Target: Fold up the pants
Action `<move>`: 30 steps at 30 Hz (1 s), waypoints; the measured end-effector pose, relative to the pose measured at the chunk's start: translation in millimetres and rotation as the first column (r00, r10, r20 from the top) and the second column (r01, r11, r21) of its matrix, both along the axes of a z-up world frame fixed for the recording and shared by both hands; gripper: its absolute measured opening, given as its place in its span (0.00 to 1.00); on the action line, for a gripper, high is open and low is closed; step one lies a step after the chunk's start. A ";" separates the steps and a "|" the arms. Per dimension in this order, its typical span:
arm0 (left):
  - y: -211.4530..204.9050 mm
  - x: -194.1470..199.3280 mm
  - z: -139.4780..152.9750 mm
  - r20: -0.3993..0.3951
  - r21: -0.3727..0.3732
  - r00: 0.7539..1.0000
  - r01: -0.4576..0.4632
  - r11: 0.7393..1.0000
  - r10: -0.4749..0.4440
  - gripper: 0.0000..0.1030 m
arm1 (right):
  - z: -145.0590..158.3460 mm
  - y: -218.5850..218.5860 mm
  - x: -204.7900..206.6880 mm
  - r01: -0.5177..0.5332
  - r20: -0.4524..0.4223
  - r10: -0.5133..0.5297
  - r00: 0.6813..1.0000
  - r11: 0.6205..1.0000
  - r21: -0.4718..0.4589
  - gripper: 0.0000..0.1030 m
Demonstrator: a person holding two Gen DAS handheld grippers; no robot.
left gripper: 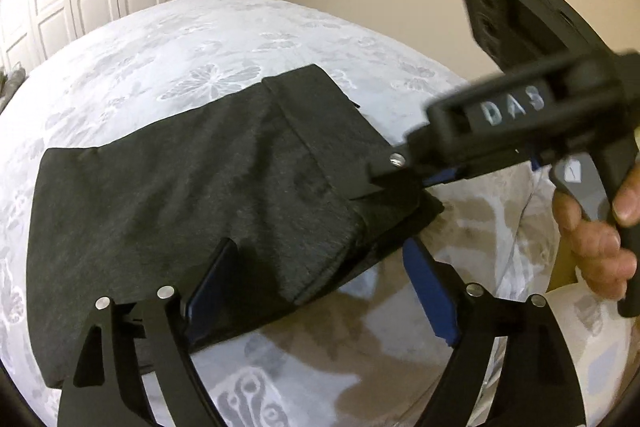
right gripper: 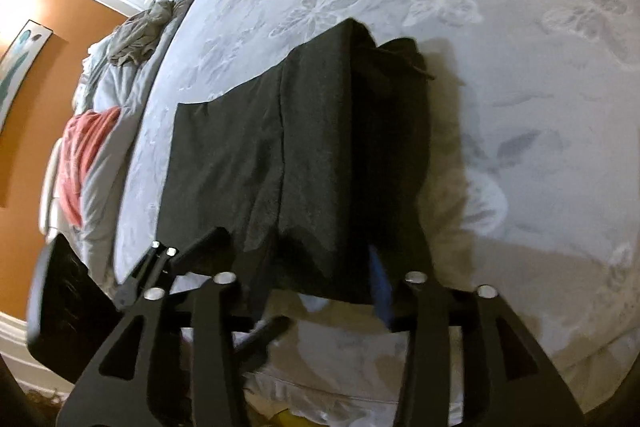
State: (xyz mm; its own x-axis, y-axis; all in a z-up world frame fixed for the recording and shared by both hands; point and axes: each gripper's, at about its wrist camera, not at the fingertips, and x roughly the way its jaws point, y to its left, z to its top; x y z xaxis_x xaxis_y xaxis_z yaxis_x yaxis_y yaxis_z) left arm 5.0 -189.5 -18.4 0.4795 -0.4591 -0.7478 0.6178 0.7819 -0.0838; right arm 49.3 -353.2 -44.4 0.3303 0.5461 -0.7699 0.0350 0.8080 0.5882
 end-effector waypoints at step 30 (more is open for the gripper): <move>183.8 28.2 146.2 0.002 -0.467 0.921 -0.343 0.815 0.389 0.14 | 59.0 116.1 -31.5 -0.115 0.284 0.242 0.928 0.910 -0.398 0.53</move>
State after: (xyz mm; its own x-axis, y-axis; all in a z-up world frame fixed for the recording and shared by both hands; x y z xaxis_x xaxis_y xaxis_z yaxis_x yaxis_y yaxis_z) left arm 33.3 -5.8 127.8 0.7360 -0.5090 -0.4462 0.3165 0.8415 -0.4378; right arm 17.8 -237.0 14.6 0.5169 0.3175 -0.7950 -0.2692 0.9419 0.2011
